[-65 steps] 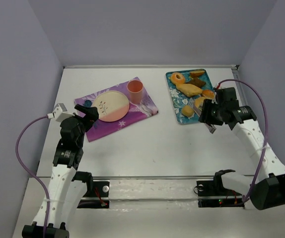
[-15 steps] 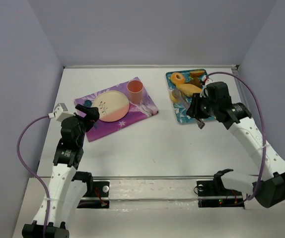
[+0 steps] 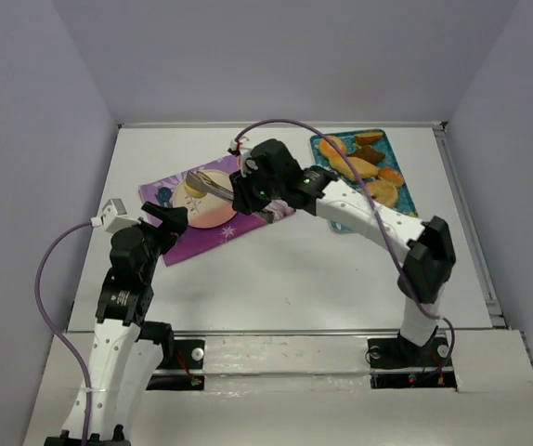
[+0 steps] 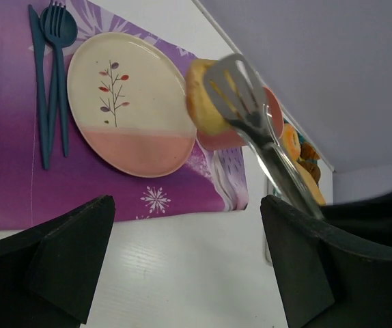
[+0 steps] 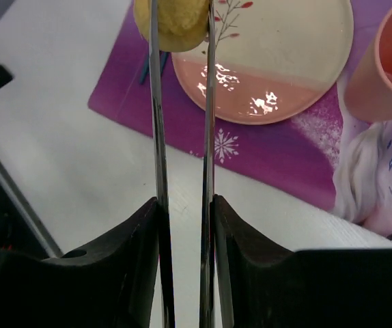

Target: Place the bread

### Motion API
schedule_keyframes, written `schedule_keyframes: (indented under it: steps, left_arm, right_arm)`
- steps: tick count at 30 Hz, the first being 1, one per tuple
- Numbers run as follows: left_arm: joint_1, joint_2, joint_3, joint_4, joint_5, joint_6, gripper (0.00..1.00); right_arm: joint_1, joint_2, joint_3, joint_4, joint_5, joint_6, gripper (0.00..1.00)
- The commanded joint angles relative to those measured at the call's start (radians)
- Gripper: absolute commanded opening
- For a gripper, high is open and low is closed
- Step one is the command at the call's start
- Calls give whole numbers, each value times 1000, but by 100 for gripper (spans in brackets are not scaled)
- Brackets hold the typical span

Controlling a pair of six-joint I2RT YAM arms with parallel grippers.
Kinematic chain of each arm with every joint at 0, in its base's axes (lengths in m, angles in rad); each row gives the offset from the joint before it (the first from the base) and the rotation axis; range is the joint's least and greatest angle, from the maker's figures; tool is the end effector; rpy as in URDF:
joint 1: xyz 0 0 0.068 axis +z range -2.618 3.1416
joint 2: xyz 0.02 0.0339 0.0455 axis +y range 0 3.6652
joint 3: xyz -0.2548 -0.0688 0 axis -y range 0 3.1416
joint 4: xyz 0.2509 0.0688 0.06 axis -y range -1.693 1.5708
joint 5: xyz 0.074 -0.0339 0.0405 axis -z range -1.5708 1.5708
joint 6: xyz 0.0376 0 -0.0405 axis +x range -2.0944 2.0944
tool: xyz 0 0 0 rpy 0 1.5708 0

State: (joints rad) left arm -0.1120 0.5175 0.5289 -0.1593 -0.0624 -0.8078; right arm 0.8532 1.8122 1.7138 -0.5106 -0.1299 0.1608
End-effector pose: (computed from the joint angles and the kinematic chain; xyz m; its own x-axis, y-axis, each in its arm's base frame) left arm 0.1583 -0.0154 0.2860 -0.1375 -0.7104 -0.6902 -0.0711 0.7021 -0.7085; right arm 0.2776 0.3255 0.3323 -0.5021 -0.3338 -0.7978 -0.7461 0.6336 0.2045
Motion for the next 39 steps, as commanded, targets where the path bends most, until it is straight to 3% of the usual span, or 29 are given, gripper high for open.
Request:
schedule_keyframes:
  steps: [1,8,12,15,33,38,39]
  left_arm:
    - [-6,-46,-3,-46,26,4,99]
    - [-6,-33,3,-66,15,24,99]
    - [-6,-31,3,-66,10,22,99]
    - [-6,-36,3,-66,4,21,99]
    - [-6,-60,8,-72,-13,13,99]
    - [-6,-70,11,-72,-16,12,99]
    - [-6,-73,10,-72,-14,13,99]
  right_arm:
    - [10,238,236,17,53,-12,32]
    - [20,414,400,-22,124,3,38]
    - [20,406,391,-26,125,-6,56]
    - [20,383,371,-25,124,-10,63]
    - [29,211,282,-16,125,0,63]
    - [38,21,86,26,163,40,62]
    - [38,-78,-24,62,174,60,62]
